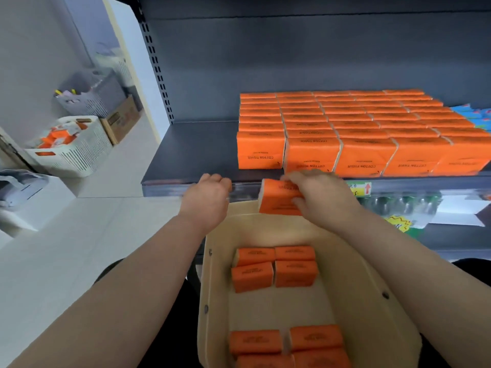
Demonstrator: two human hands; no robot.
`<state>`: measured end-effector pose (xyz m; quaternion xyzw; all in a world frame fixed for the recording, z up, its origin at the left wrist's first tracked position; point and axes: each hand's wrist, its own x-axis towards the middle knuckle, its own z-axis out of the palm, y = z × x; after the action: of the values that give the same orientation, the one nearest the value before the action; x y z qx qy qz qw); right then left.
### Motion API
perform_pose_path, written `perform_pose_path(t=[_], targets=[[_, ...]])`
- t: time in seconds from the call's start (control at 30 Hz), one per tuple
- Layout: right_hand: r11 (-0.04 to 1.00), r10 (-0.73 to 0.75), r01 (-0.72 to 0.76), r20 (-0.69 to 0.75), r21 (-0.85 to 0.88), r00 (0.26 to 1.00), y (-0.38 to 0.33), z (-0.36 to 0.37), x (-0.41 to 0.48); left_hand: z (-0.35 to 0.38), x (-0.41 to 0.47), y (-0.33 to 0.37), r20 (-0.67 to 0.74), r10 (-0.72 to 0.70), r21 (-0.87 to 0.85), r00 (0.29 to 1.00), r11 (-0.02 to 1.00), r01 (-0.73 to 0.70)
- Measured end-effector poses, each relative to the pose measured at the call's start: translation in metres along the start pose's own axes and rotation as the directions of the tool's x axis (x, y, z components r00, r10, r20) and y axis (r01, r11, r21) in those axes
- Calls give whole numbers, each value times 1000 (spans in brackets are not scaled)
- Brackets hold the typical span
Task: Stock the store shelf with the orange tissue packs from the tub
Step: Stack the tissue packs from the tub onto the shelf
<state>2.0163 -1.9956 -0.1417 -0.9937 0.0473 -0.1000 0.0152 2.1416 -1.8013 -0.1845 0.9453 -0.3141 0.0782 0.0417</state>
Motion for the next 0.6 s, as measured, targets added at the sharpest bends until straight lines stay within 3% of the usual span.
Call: perform_pose_path(t=[0.27, 0.6], targets=[[996, -9, 15, -68, 88, 998, -23, -18, 90, 4, 2, -3, 9, -46, -61, 999, 997, 46], [989, 24, -31, -51, -143, 998, -20, 8, 118, 6, 5, -4, -31, -37, -101, 999, 994, 33]])
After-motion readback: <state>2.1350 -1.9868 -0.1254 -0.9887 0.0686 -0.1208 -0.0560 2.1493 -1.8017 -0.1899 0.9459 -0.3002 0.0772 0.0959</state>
